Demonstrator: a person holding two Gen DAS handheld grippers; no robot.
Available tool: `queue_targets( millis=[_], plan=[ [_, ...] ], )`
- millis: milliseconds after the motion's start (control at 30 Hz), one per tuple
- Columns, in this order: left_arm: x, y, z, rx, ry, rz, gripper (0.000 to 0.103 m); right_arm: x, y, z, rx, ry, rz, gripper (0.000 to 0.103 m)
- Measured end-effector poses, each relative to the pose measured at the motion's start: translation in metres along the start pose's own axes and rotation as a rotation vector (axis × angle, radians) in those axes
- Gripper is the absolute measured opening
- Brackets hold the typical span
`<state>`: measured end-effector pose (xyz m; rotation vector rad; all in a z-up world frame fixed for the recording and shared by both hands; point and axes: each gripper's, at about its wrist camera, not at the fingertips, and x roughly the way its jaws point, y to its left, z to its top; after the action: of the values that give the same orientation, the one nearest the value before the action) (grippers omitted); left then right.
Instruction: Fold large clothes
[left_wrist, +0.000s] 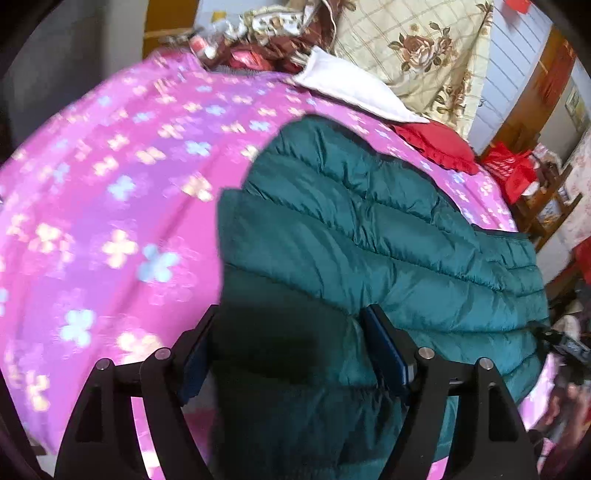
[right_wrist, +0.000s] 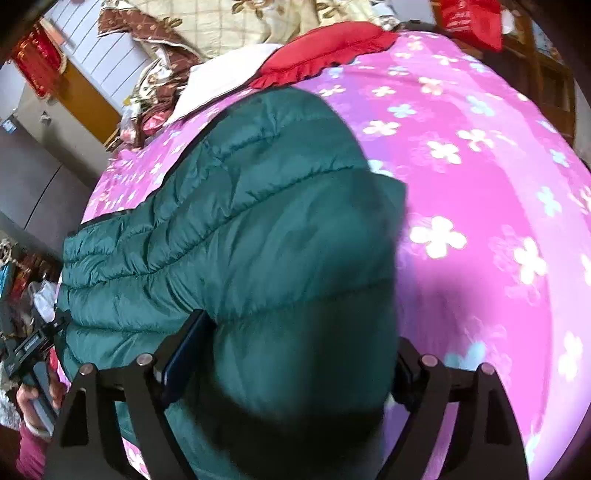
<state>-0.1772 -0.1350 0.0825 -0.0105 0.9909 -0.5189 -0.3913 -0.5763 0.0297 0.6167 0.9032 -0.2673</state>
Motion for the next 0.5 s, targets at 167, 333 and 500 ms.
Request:
queue_targets(
  millis=[167,333,500],
  plan=[
    [-0.033,-0.013,-0.002,0.071,-0.08,0.103,0.055,-0.039,0.023,-0.011,-0.085,-0.078,-0.156,0.088],
    [-0.058,-0.031,-0.009,0.112,-0.147,0.141,0.055,-0.081,0.05,-0.02,-0.141,-0.194,-0.238,0.089],
    [-0.063,-0.056,-0.019,0.132,-0.176,0.13,0.055,-0.092,0.089,-0.035,-0.201,-0.245,-0.205,0.09]
  ],
)
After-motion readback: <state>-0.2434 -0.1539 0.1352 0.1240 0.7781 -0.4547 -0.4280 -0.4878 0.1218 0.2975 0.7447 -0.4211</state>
